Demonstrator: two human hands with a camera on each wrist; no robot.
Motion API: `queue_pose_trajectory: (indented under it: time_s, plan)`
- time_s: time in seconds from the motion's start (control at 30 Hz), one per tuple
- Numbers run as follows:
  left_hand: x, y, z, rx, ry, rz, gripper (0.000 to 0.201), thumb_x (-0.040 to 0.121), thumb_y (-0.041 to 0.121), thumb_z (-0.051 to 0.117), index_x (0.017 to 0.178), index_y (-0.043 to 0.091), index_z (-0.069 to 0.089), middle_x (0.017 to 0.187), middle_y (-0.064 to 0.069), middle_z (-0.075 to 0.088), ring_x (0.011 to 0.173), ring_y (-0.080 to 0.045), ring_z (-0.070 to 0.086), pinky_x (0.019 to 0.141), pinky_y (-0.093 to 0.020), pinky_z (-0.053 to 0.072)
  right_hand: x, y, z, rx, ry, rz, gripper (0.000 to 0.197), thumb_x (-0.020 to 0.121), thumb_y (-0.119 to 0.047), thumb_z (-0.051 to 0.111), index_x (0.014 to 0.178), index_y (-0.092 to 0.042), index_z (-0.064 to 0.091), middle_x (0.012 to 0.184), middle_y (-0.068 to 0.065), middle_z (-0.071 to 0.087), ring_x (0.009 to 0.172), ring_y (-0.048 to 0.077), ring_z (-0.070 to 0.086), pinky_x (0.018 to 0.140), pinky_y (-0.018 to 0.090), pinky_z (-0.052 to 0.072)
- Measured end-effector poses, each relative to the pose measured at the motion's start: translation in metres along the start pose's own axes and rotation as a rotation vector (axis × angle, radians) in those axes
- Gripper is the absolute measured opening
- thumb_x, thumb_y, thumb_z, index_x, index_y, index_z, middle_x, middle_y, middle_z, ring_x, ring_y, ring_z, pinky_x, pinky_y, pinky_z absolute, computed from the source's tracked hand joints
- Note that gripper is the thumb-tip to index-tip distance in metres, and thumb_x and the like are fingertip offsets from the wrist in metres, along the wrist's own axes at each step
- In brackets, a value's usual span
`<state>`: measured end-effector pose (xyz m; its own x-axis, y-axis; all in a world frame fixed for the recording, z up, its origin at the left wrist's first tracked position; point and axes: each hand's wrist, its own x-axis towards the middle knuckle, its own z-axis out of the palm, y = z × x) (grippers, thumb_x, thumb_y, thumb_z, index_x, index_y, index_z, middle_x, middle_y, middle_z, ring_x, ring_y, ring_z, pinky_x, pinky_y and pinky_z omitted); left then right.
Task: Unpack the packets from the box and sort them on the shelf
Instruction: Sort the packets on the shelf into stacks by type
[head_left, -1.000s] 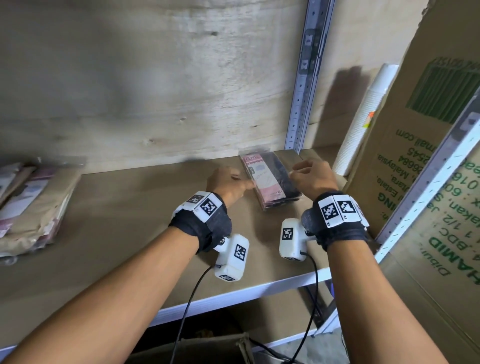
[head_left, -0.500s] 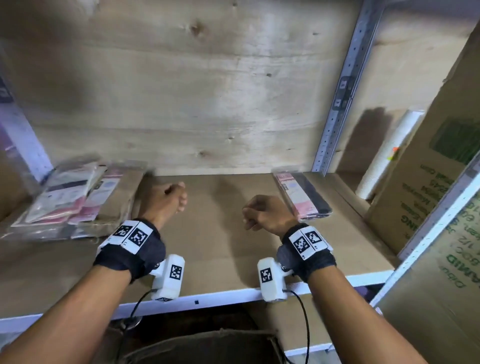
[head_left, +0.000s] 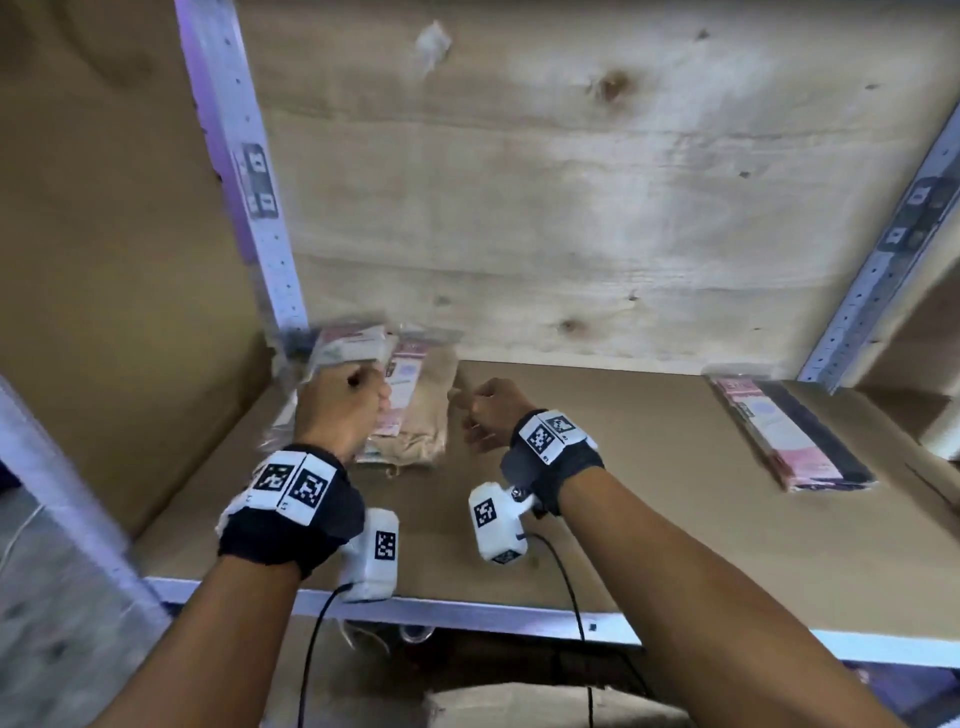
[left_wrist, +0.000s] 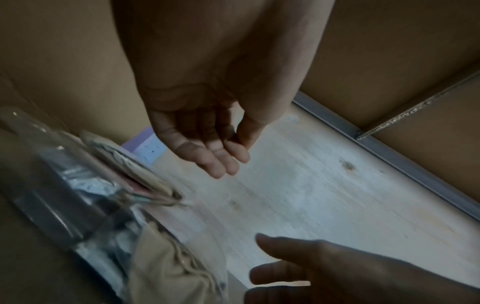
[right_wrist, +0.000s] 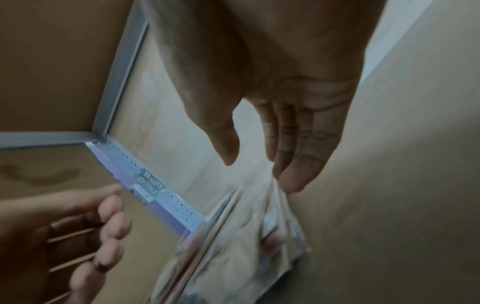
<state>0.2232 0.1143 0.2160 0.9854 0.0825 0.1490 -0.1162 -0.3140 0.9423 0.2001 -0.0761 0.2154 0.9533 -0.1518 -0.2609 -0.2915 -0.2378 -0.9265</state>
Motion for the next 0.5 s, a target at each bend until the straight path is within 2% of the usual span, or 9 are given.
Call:
queue_pose_trajectory:
  time_s: [0.07, 0.1, 0.17, 0.23, 0.3, 0.37, 0.4, 0.43, 0.5]
  plan:
    - [0.001, 0.0, -0.009, 0.0, 0.007, 0.0, 0.038, 0.093, 0.032, 0.056, 0.063, 0.013, 0.067, 0.062, -0.002, 0.072, 0.059, -0.022, 0.068, 0.067, -0.034, 0.056, 0.014, -0.006, 0.021, -0.146, 0.025, 0.017, 0.051, 0.089, -0.042, 0.069, 0.109, 0.003, 0.057, 0.09, 0.017, 0.063, 0.075, 0.032, 0.065, 0.073, 0.041, 0.057]
    - [0.001, 0.001, -0.012, 0.01, 0.009, 0.002, 0.038, 0.092, 0.034, 0.055, 0.063, 0.013, 0.067, 0.062, -0.001, 0.072, 0.061, -0.023, 0.07, 0.069, -0.034, 0.056, 0.02, -0.006, 0.029, -0.221, 0.043, 0.018, 0.058, 0.084, -0.047, 0.072, 0.113, 0.002, 0.057, 0.1, 0.017, 0.065, 0.082, 0.031, 0.067, 0.074, 0.037, 0.057]
    - [0.0, 0.003, -0.015, 0.006, 0.01, 0.013, 0.039, 0.093, 0.033, 0.055, 0.063, 0.011, 0.066, 0.06, 0.003, 0.072, 0.057, -0.017, 0.07, 0.062, -0.028, 0.054, 0.028, -0.002, 0.037, -0.288, 0.059, 0.015, 0.063, 0.078, -0.046, 0.077, 0.115, 0.002, 0.058, 0.108, 0.015, 0.068, 0.084, 0.028, 0.068, 0.068, 0.03, 0.056]
    - [-0.002, 0.005, -0.016, -0.024, 0.015, 0.011, 0.037, 0.096, 0.03, 0.056, 0.064, 0.012, 0.064, 0.054, 0.006, 0.069, 0.044, -0.006, 0.062, 0.05, -0.021, 0.048, 0.034, 0.005, 0.039, -0.297, 0.044, 0.03, 0.069, 0.076, -0.043, 0.081, 0.122, 0.003, 0.058, 0.117, 0.018, 0.067, 0.102, 0.033, 0.068, 0.085, 0.038, 0.057]
    - [-0.004, 0.008, -0.017, -0.025, 0.022, 0.011, 0.034, 0.096, 0.027, 0.056, 0.066, 0.014, 0.065, 0.057, 0.004, 0.069, 0.043, -0.005, 0.06, 0.051, -0.022, 0.05, 0.032, 0.009, 0.033, -0.316, 0.028, 0.052, 0.069, 0.077, -0.045, 0.08, 0.123, 0.001, 0.058, 0.118, 0.018, 0.068, 0.109, 0.035, 0.066, 0.089, 0.042, 0.054]
    - [-0.005, 0.009, -0.018, -0.001, 0.011, 0.016, 0.031, 0.095, 0.027, 0.055, 0.069, 0.014, 0.067, 0.065, 0.001, 0.072, 0.055, -0.011, 0.068, 0.063, -0.029, 0.057, 0.029, 0.011, 0.023, -0.345, 0.009, 0.053, 0.062, 0.079, -0.044, 0.077, 0.119, 0.0, 0.062, 0.113, 0.017, 0.07, 0.104, 0.034, 0.068, 0.087, 0.041, 0.055]
    - [-0.006, 0.009, -0.017, 0.007, 0.005, 0.022, 0.03, 0.095, 0.027, 0.055, 0.071, 0.014, 0.068, 0.067, 0.0, 0.073, 0.062, -0.016, 0.071, 0.07, -0.033, 0.06, 0.026, 0.013, 0.018, -0.331, 0.004, 0.046, 0.057, 0.082, -0.041, 0.076, 0.117, 0.002, 0.064, 0.106, 0.016, 0.072, 0.095, 0.033, 0.071, 0.081, 0.039, 0.058]
    - [-0.006, 0.008, -0.015, 0.008, -0.001, 0.029, 0.029, 0.094, 0.027, 0.054, 0.071, 0.015, 0.068, 0.068, 0.0, 0.074, 0.066, -0.019, 0.073, 0.075, -0.036, 0.06, 0.023, 0.015, 0.012, -0.309, 0.003, 0.038, 0.052, 0.084, -0.037, 0.075, 0.115, 0.003, 0.065, 0.096, 0.014, 0.072, 0.079, 0.027, 0.073, 0.068, 0.035, 0.06]
    - [-0.008, 0.008, -0.008, 0.019, -0.023, 0.037, 0.029, 0.093, 0.029, 0.055, 0.071, 0.016, 0.069, 0.066, 0.0, 0.073, 0.067, -0.022, 0.072, 0.079, -0.043, 0.06, 0.011, 0.019, -0.001, -0.269, -0.005, 0.027, 0.042, 0.089, -0.029, 0.071, 0.112, 0.006, 0.066, 0.078, 0.008, 0.067, 0.042, 0.009, 0.06, 0.039, 0.02, 0.044]
